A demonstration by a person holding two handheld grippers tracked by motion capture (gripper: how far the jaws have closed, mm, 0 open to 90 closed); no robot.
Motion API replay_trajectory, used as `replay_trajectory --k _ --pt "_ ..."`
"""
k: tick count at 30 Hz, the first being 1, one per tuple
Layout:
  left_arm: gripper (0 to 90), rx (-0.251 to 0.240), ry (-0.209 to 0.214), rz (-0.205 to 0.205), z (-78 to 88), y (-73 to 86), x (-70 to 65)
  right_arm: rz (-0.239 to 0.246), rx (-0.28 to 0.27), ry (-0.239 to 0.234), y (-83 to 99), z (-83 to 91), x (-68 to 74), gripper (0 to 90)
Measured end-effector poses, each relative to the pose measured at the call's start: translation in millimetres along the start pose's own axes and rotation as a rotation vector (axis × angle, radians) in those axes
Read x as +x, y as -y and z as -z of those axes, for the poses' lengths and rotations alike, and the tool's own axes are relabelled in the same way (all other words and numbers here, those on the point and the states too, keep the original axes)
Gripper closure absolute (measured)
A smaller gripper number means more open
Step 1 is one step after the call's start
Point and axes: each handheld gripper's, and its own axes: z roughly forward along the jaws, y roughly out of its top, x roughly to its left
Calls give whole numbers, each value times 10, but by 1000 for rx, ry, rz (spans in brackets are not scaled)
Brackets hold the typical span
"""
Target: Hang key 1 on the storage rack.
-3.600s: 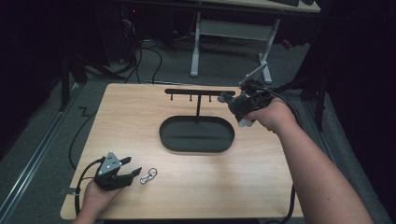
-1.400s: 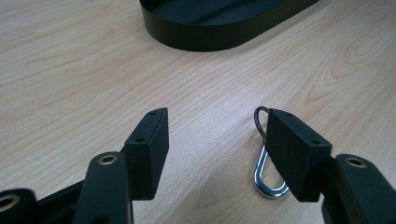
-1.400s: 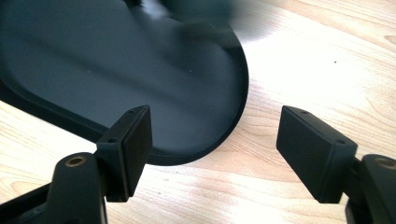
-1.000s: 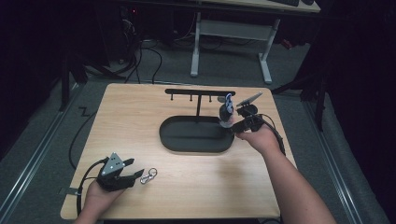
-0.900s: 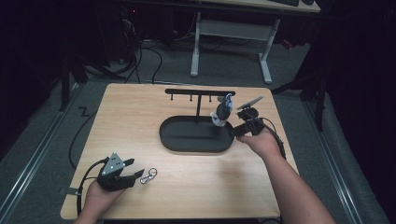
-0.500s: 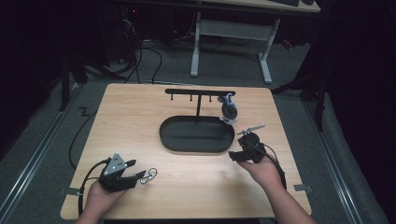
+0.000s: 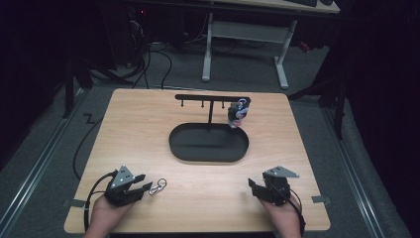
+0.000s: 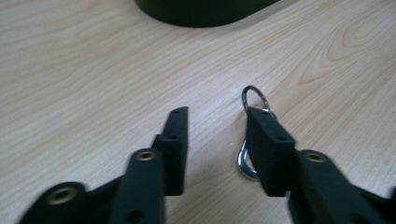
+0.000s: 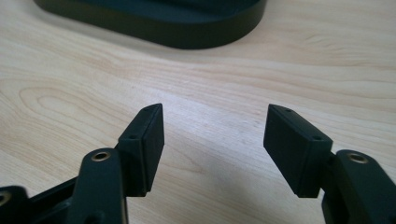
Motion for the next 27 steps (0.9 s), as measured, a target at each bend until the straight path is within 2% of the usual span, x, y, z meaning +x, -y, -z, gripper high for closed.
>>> replay_trajectory --k 1,3,4,5,7,9,10,13,14,15,17,18,19,20,21,22,23,24,26,27 --pt "704 4 -13 6 2 7 10 -6 -29 5 55 36 -9 419" --pt "785 7 -22 12 3 10 20 -14 -39 -4 81 74 -19 415" --pt "822 11 -30 15 -1 13 27 10 -69 18 94 143 -31 420" --pt "851 35 -39 10 -22 21 28 21 -78 30 101 155 -42 427" --pt "900 61 -47 2 -58 26 2 11 -74 15 113 138 -72 428" --pt "900 75 -50 -3 -79 25 -19 -4 -64 -2 115 120 -80 428" --pt "900 100 -53 -15 -126 27 -78 -7 -53 -23 115 84 -64 429" --pt "900 99 -45 -21 -148 15 -151 8 -45 -31 111 66 -34 430" --pt "900 100 -35 -35 -179 -7 -246 13 -39 -42 105 64 2 432" --pt "900 100 -35 -35 -179 -7 -246 22 -39 -45 102 65 16 433" --pt "900 104 -14 -58 -230 -48 -373 35 -39 -46 100 67 27 435" --pt "900 112 -10 -81 -291 -100 -534 46 -43 -52 96 70 37 437" --pt "900 112 -10 -81 -291 -100 -534 46 -43 -52 96 70 37 437" --pt "900 109 1 -88 -367 -152 -697 37 -38 -61 99 74 43 438" --pt "900 109 1 -88 -367 -152 -697 37 -38 -61 99 74 43 438" --pt "900 104 18 -107 -462 -219 -847 36 -34 -69 106 75 47 439" --pt "900 101 27 -111 -520 -259 -915 39 -32 -72 109 77 46 439" --pt "900 101 27 -111 -520 -259 -915 40 -31 -76 112 80 45 439" --pt "900 93 52 -117 -647 -348 -1035 34 -34 -81 114 87 36 439" --pt "900 80 71 -138 -778 -433 -1157 27 -34 -84 116 93 30 440"
